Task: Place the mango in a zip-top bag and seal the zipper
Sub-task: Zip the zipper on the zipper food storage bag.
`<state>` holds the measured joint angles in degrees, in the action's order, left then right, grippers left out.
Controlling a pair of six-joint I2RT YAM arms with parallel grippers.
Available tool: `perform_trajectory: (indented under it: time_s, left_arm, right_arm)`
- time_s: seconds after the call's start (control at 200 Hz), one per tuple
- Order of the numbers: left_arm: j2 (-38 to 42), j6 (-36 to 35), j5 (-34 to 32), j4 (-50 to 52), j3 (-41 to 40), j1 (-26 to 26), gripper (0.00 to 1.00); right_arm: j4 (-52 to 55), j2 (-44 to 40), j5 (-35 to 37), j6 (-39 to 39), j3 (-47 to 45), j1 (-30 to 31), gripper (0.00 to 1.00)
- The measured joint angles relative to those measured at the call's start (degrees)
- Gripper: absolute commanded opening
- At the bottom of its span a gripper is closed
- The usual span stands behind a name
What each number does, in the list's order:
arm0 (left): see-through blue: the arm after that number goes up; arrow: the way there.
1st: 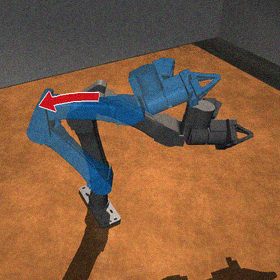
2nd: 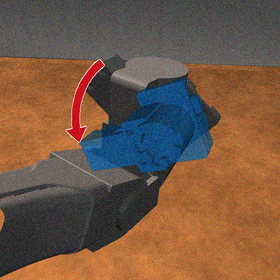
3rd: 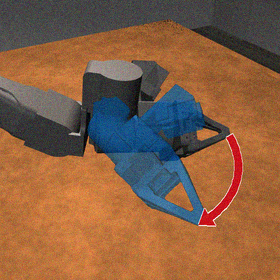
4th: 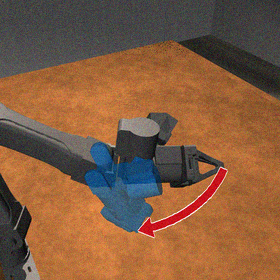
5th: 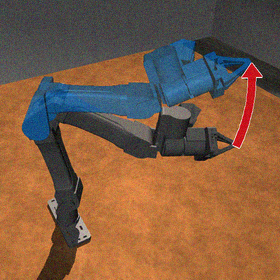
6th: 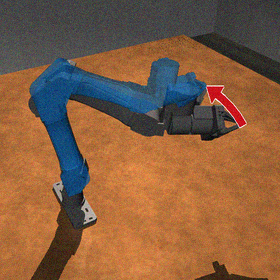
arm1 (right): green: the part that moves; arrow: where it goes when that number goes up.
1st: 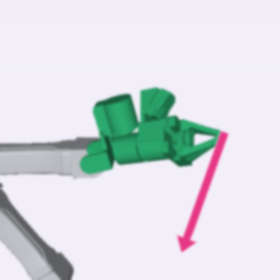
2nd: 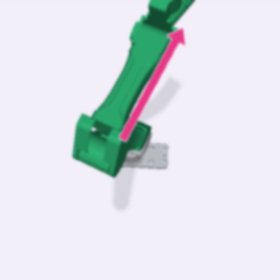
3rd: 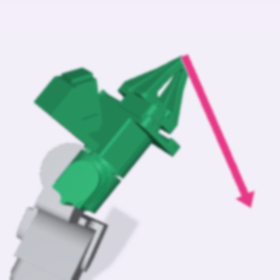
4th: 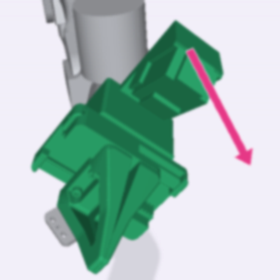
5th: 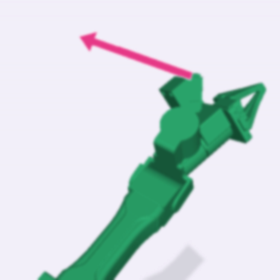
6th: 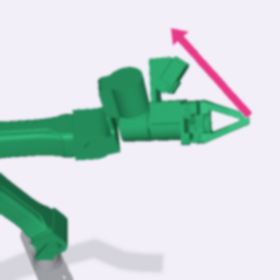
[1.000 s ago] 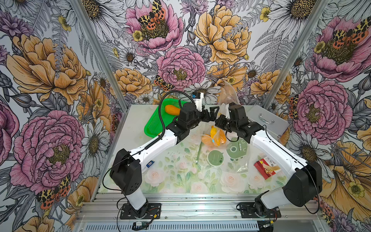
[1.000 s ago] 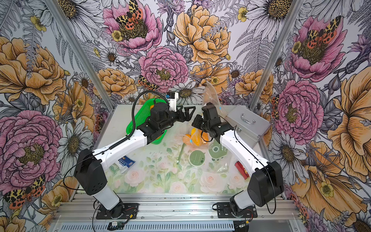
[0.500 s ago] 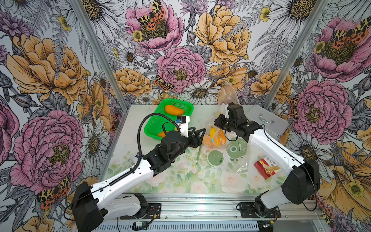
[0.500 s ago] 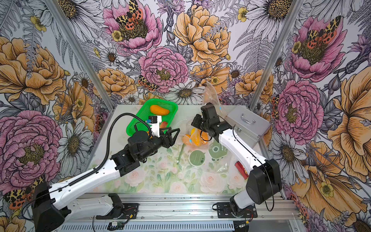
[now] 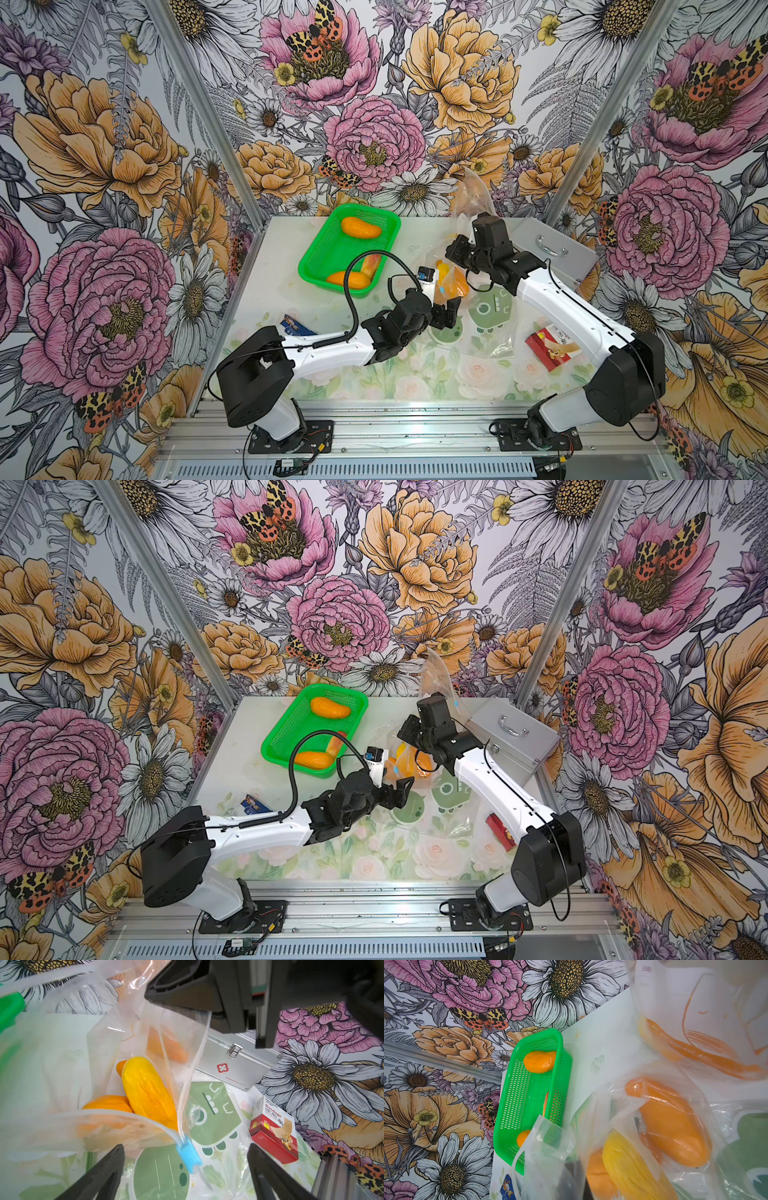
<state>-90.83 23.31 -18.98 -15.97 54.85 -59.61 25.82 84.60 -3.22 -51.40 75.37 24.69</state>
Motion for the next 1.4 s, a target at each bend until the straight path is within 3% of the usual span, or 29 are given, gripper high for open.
perform_trajectory:
  time_s: [0.155, 0.315, 0.535, 0.776, 0.946, 1.136, 1.236, 1.321, 1.401]
  left_arm:
    - [-2.43, -0.96, -1.16, -0.81, 3.19, 2.62, 0.27]
    - [-1.95, -4.9, 2.03, -1.01, 5.07, 6.78, 0.0]
    - [1.29, -15.56, 12.76, 6.38, 11.04, 10.67, 0.0]
    - [7.96, -29.51, 19.41, 17.4, 13.86, 12.11, 0.0]
    - [8.46, -33.94, 25.4, 21.35, 13.66, 15.58, 0.0]
    - [7.45, -36.57, 30.73, 21.97, 13.0, 15.98, 0.0]
    - [6.34, -37.48, 32.79, 21.94, 13.03, 16.11, 0.0]
    - [5.44, -38.56, 34.34, 21.92, 13.07, 16.37, 0.0]
    - [4.92, -39.45, 35.89, 21.9, 13.11, 16.63, 0.0]
  right_arm:
    - [0.0, -1.62, 0.09, -0.04, -0.02, 0.04, 0.0]
    - [-0.02, -3.43, 0.22, 0.09, 0.04, 0.04, 0.0]
    - [-0.52, -4.31, 0.55, 0.42, 1.6, 0.04, 0.0]
    - [-1.36, -4.11, 1.81, -0.04, 1.73, 2.34, 0.01]
    - [-1.46, -2.64, 2.97, -0.02, 1.62, 3.91, 0.03]
    - [-1.64, -1.9, 3.52, 0.44, 0.57, 3.96, 0.03]
    - [-1.46, -1.9, 3.65, 1.66, 0.59, 3.93, 0.16]
    - [-0.13, -1.9, 3.67, 3.41, 0.98, 3.82, 0.36]
    - [3.23, -1.38, 3.45, 6.64, 3.67, 3.19, 0.49]
